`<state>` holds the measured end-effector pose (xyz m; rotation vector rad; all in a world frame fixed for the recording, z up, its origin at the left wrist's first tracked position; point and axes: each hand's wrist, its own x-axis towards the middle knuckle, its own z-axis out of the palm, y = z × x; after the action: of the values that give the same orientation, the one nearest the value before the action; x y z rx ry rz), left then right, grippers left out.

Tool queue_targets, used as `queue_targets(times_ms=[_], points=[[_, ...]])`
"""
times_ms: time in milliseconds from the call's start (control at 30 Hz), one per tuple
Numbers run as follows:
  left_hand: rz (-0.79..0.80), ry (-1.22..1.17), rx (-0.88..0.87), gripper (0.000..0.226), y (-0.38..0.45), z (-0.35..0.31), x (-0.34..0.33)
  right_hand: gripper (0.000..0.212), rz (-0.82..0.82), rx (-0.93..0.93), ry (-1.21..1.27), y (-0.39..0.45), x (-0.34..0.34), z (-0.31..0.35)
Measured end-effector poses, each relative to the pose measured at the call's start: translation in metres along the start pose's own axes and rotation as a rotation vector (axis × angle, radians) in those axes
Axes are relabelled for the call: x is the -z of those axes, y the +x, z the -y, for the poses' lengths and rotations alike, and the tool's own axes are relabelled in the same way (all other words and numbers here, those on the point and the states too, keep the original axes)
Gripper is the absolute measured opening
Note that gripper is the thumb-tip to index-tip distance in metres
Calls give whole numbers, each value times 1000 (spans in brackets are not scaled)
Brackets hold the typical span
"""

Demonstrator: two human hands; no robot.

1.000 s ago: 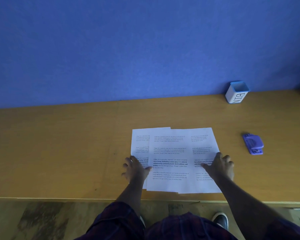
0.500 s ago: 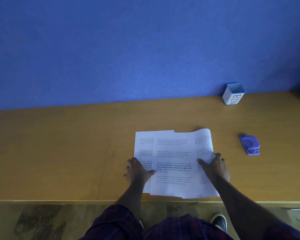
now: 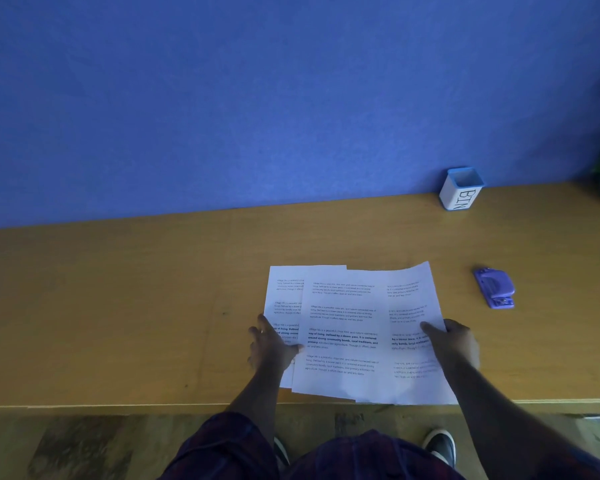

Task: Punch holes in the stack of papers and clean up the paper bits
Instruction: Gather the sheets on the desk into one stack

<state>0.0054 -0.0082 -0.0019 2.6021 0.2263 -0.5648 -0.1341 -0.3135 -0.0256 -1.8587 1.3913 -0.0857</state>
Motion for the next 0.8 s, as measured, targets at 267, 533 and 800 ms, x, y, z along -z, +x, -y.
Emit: queue_targets(times_ms=[267, 533, 800], points=[[17, -10, -34, 102, 5, 6, 3, 21, 49, 60, 135, 12, -8, -6], [12, -30, -58, 91, 7, 12, 4, 23, 12, 14, 477, 12, -5, -10], [31, -98, -50, 96, 10, 15, 6, 23, 115, -45, 560, 9, -13, -7]])
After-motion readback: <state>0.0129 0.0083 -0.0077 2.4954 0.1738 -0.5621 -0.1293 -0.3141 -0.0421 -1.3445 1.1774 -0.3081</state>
